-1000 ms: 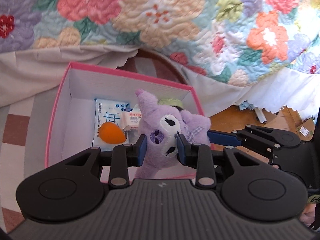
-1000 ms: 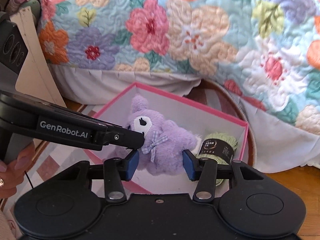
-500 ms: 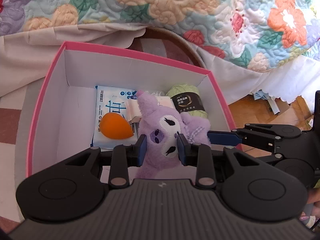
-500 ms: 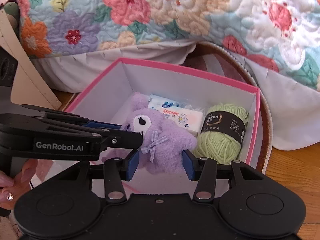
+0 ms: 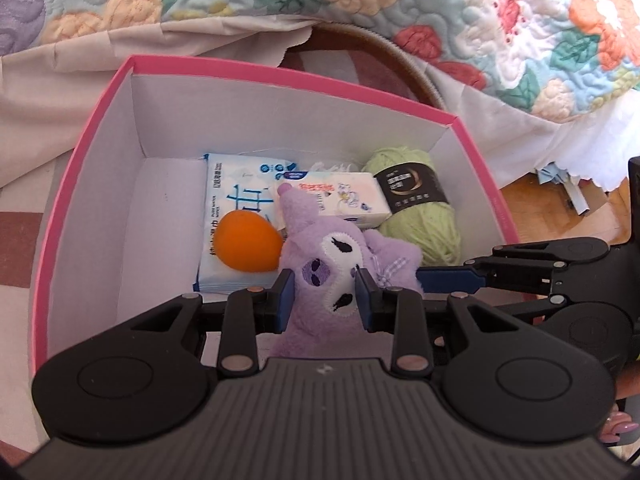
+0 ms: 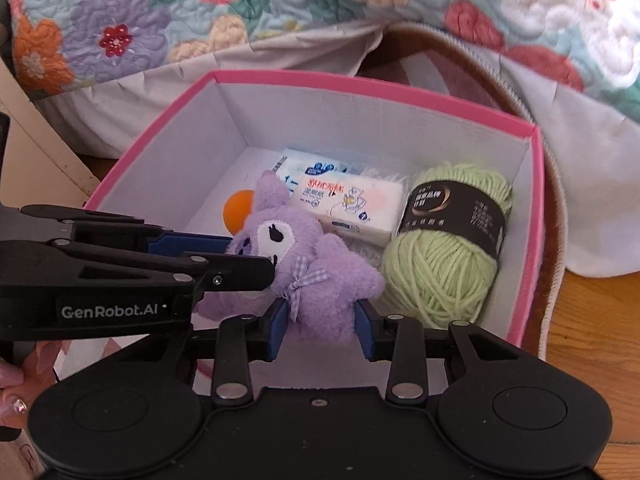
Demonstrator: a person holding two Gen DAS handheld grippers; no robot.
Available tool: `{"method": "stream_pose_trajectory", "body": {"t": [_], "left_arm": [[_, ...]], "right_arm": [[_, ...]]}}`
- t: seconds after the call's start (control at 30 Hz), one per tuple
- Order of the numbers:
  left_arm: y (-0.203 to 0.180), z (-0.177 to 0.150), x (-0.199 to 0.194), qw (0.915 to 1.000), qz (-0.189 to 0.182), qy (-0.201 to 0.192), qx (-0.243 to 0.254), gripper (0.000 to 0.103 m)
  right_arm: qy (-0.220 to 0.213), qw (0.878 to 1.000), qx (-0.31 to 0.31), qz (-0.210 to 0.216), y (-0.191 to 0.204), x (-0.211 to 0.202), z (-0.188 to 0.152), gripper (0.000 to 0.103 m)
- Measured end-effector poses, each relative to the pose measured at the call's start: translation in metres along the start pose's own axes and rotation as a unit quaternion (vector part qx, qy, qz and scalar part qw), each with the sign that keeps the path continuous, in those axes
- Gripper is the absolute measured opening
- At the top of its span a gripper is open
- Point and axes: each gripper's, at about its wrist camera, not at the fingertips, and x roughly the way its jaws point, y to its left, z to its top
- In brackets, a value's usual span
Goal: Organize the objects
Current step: 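Lower the plush toy into the box beside the sponge and open the left gripper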
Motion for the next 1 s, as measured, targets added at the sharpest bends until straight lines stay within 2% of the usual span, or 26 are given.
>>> {"method": "stream_pose_trajectory", "body": {"t": [0.2,0.33,0.6,0.8,1.0], "left_arm": [[0.006,-0.002,0.002,0.9999,0.007,0.004,-0.009,0.03],[0.006,-0.002,0.005,0.9998,0.018,0.008,-0.008,0.025],[0.013,-0.006,0.011,0.9994,0.016,0.016,-0.026,0.023],[0.011,-0.009,0.008,0.9993,0.027,0.023,-0.014,0.024],[0.005,-0.006,-0.01,0.9995,0.025,0.015,-0.01,0.024]], "right_arm": [[0.011,1.0,0.007,-0.001,-0.001,0.012,0.001,0.041],[0.021,1.0,0.019,-0.004,-0.003,0.019,0.001,0.041],[0.031,0.999,0.02,-0.014,-0.003,0.029,0.0,0.042],[0.018,0.999,0.037,0.014,-0.008,0.011,0.002,0.043],[-0.016,0.999,0.037,0.012,-0.004,-0.018,0.001,0.044]]}}
